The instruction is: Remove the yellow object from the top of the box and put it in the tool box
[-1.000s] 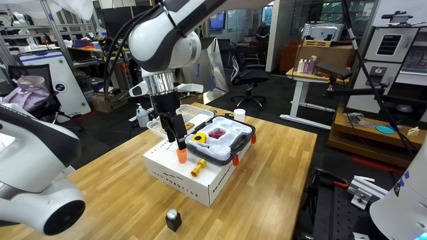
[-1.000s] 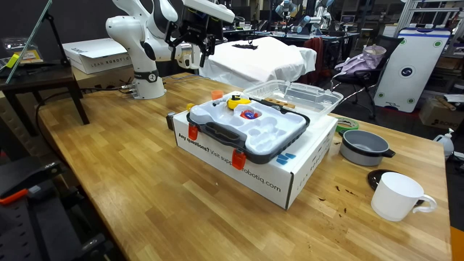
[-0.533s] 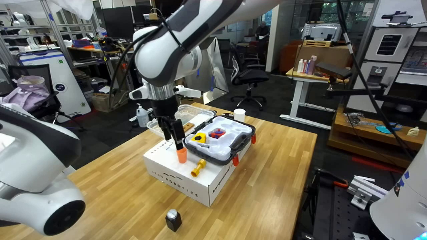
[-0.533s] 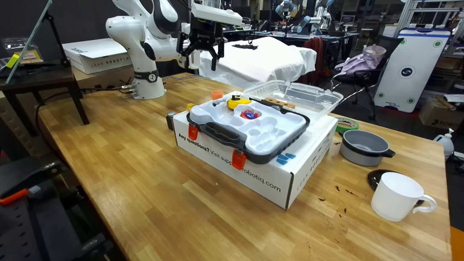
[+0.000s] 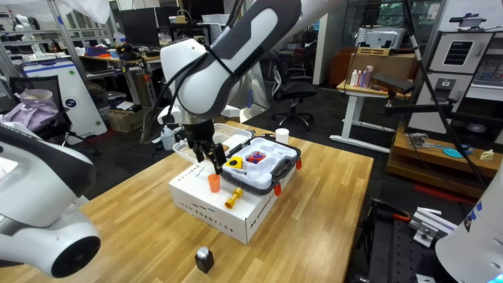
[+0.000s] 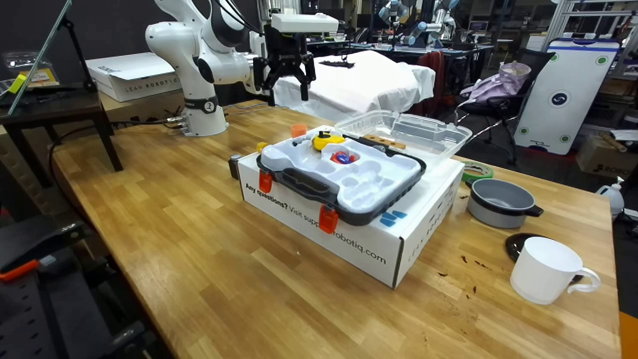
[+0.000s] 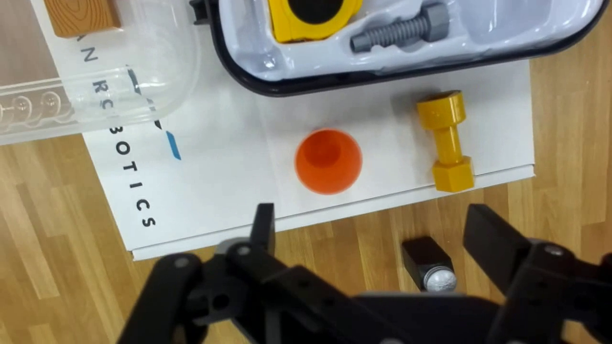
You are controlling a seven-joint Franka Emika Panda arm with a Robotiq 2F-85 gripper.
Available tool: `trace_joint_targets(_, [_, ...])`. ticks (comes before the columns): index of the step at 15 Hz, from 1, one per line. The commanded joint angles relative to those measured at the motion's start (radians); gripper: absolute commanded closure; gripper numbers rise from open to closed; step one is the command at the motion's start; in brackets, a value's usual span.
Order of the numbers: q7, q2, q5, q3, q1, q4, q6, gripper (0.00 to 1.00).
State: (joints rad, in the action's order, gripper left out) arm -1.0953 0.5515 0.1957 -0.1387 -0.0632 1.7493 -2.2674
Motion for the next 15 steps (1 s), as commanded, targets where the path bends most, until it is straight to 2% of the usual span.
trace_joint_targets(1, [-0.01,-0.063,-0.007,-0.014,0.02,0.109,-0.094,0.0])
trace_joint_targets(6, [-0.008,-0.085,-0.039,-0.016,0.037,0.191,-0.131,0.0])
trace_joint_targets(15, [-0.017,-0.079,-0.049,-0.019,0.049,0.23,-0.133,0.0])
